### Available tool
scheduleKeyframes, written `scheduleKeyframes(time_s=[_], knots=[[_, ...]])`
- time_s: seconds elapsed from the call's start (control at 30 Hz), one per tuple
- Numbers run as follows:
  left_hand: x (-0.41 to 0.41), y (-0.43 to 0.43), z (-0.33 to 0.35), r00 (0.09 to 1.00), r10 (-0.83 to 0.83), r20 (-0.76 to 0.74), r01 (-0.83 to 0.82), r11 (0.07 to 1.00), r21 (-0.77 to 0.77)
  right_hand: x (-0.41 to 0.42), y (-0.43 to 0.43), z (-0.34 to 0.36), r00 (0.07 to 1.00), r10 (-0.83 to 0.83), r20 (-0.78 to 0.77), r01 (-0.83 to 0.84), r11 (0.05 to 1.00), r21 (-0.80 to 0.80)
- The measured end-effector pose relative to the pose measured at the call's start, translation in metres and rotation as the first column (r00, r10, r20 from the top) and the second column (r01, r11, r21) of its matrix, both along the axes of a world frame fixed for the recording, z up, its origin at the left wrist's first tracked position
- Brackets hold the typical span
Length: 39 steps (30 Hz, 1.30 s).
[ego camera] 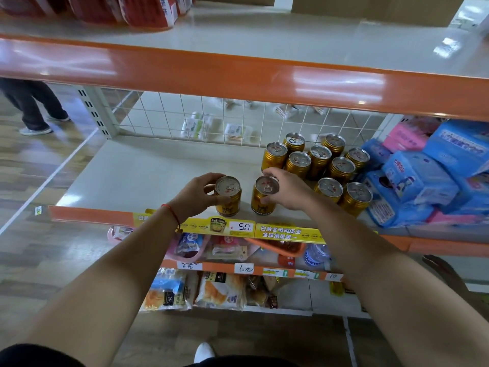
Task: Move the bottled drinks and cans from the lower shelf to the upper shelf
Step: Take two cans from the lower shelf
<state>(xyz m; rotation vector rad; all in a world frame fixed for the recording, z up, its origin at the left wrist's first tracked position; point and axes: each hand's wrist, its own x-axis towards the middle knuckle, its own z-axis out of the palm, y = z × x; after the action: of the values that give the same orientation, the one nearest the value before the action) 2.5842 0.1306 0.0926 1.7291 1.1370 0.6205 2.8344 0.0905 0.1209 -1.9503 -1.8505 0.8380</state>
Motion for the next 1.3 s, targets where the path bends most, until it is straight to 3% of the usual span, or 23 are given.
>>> scheduleKeyframes(time_s=[0.33, 0.5, 0.63, 0.77, 1.3], knots=[[0.002, 0.0, 0.001, 0.999, -0.029, 0.02, 0.03, 0.999, -0.044, 0.001, 0.001, 0.005, 0.993, 0.099, -0.062, -0.103, 0.993, -0.062], [0.008, -0.004, -0.01, 1.0, -0.006, 0.012, 0.006, 1.0, -0.001, 0.002, -0.003, -0.008, 0.994, -0.01, -0.106, -0.004, 0.992, -0.127], [0.009, -0.004, -0.02, 0.999, 0.045, 0.002, -0.045, 0.997, 0.065, -0.001, -0.008, -0.028, 0.982, -0.084, -0.168, 0.075, 0.995, -0.059], [0.009, -0.004, -0.023, 0.998, 0.048, 0.046, -0.049, 0.999, 0.024, -0.001, -0.009, -0.027, 0.971, -0.063, -0.232, 0.055, 0.998, -0.04], [0.014, -0.005, -0.032, 0.997, -0.005, 0.071, 0.001, 0.999, 0.049, -0.014, -0.016, -0.036, 0.952, -0.105, -0.287, 0.127, 0.99, 0.058]])
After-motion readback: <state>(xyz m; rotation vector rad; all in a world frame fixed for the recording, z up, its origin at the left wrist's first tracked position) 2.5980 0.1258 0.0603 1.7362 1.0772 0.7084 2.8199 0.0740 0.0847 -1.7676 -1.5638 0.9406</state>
